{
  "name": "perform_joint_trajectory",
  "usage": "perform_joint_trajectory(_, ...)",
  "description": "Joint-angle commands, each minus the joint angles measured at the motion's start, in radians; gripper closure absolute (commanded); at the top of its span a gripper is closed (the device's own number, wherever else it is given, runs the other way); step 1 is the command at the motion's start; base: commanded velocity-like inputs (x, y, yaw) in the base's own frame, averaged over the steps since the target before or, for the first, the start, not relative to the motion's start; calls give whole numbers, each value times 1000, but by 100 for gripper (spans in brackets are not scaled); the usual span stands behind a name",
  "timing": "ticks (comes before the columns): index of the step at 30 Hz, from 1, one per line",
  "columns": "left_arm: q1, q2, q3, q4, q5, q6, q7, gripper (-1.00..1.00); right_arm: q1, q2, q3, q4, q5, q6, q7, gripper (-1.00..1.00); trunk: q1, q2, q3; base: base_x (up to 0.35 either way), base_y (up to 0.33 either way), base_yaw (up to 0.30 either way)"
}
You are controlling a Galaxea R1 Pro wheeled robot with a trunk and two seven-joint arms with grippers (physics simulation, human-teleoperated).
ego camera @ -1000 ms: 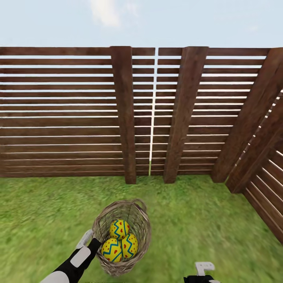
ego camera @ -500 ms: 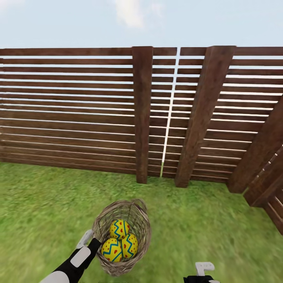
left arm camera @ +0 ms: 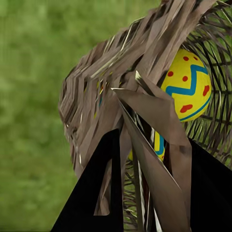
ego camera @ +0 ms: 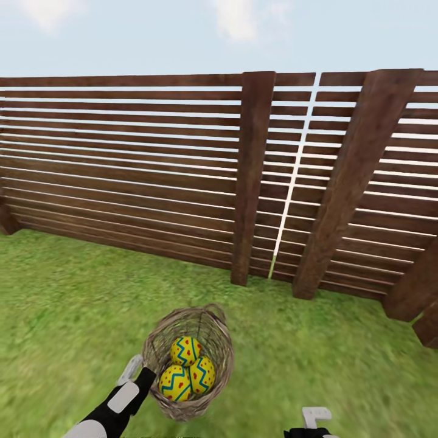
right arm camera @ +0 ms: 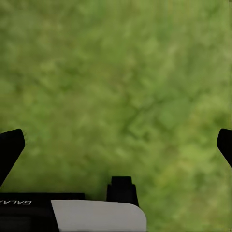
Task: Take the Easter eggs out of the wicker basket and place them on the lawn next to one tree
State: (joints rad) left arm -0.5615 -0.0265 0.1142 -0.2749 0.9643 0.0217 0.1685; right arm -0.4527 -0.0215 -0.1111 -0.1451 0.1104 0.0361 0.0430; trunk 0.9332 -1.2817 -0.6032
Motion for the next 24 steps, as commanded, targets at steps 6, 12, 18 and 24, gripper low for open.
perform_joint_trajectory(6,-1,-1,10,-4,-2,3,3,100,0,0,-9,-1,9,-2,5,-100,0,-1,-1,0,0,295)
perform_joint_trajectory(12,-1,2,10,-4,-3,3,4,100,1,0,-9,1,8,-3,5,-100,0,-1,-1,0,0,295)
perform_joint_trajectory(18,-1,3,10,-4,-2,3,4,100,2,0,-9,1,8,-4,5,-100,0,-1,-1,0,0,295)
perform_joint_trajectory(24,-1,2,10,-4,-2,4,3,100,2,1,-9,1,9,-4,5,-100,0,-1,-1,-86,-234,295)
